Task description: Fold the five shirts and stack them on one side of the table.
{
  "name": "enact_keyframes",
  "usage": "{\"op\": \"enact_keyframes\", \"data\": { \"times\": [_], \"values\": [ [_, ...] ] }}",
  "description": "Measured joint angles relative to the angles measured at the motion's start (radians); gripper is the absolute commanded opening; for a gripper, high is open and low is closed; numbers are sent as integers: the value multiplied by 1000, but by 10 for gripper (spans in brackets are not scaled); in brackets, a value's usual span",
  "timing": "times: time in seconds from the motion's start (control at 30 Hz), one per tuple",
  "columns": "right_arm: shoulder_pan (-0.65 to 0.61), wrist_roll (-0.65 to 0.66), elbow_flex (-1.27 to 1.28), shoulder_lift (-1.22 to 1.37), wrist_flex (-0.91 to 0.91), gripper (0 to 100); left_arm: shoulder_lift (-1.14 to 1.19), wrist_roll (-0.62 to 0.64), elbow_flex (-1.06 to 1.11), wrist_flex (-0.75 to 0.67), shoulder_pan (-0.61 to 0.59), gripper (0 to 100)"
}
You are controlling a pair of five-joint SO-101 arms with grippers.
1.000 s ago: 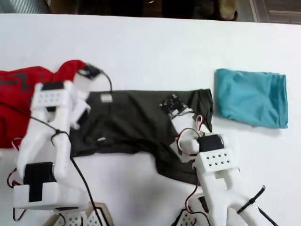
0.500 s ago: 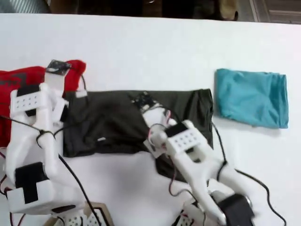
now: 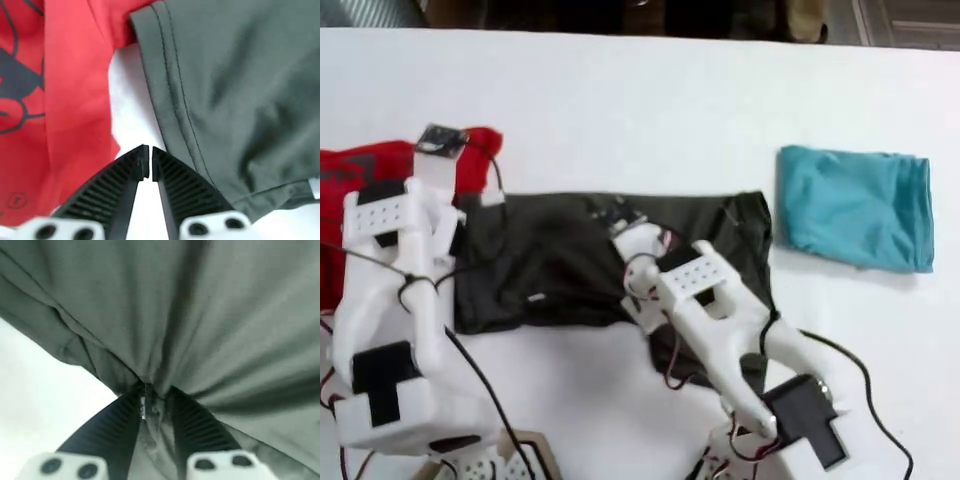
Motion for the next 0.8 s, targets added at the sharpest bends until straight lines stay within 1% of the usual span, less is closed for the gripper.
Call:
{"op": "enact_keyframes", "data": {
  "times": [0.13, 0.27, 0.3, 0.4, 0.47, 0.53, 0.7, 0.77, 0.8],
  "values": [
    [-3, 2, 8, -87, 54, 22, 83, -2, 0, -31, 11, 41],
    [-3, 75, 57, -189, 66, 26, 164, 3, 0, -69, 11, 41],
    [2, 89, 71, -209, 66, 40, 178, 18, -6, -71, 11, 41],
    [28, 103, 106, -235, 69, 140, 193, 44, -54, -54, 11, 41],
    [35, 103, 124, -236, 84, 218, 193, 52, -107, -15, 9, 41],
    [38, 103, 126, -238, 107, 262, 196, 52, -172, 34, 11, 41],
    [37, 114, 115, -287, 161, 215, 203, 55, -336, 146, 12, 41],
    [58, 114, 83, -330, 172, 177, 203, 55, -379, 192, 32, 41],
    [83, 114, 64, -353, 172, 139, 203, 55, -388, 210, 51, 41]
  ]
}}
